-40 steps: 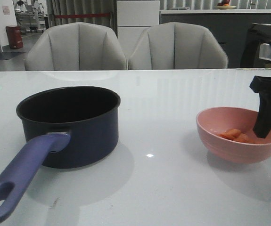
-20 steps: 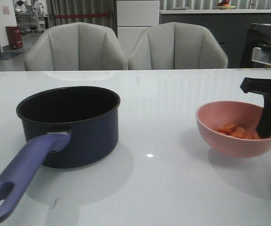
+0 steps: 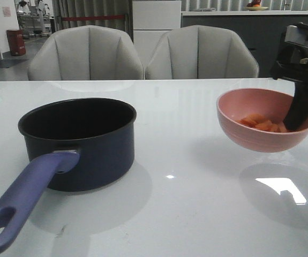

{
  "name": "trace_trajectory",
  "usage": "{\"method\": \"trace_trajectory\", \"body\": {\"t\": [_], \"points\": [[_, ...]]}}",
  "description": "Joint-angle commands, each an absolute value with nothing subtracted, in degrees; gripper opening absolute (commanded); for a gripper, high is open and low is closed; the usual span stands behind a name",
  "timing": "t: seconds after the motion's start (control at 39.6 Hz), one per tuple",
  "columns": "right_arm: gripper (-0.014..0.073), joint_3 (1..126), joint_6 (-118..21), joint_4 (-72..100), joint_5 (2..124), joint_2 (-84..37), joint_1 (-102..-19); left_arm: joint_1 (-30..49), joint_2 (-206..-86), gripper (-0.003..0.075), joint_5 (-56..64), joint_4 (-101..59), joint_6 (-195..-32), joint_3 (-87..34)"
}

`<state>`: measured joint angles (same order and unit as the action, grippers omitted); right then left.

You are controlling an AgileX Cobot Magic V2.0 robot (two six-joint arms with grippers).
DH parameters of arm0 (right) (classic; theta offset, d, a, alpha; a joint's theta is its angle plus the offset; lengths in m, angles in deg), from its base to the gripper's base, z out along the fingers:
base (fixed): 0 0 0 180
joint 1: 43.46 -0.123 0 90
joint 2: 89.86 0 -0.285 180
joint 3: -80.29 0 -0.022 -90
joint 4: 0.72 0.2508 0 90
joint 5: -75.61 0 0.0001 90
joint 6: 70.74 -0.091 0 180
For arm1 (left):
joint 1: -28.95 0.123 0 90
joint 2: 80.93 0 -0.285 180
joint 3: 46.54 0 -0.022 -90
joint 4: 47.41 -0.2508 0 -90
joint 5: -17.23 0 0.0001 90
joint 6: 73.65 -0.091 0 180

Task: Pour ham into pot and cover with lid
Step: 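Lift the pink bowl and carry it over the pot, right gripper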

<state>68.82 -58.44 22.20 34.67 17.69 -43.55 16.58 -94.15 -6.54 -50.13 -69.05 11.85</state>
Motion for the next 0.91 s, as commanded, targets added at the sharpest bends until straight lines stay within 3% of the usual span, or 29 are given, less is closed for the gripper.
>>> {"method": "trace_trajectory", "body": {"t": [0.0, 0.25, 0.53, 0.88], "points": [[0.0142, 72.42, -56.44, 24.23, 34.83, 13.99, -46.24, 16.06, -94.75, 0.0648, -1.66, -50.13, -68.84, 10.4], [0.0142, 79.46, -59.39, 18.63, 34.49, 12.59, -58.16, 16.06, -94.75, 0.0648, -1.66, -50.13, -68.84, 10.4], [0.0142, 85.12, -73.81, -0.72, 38.41, 12.64, -71.61, 16.06, -94.75, 0.0648, -1.66, -50.13, -68.84, 10.4], [0.0142, 85.59, -77.24, -2.76, 54.6, 12.64, -76.72, 16.06, -94.75, 0.0648, -1.66, -50.13, -68.84, 10.4]]}}
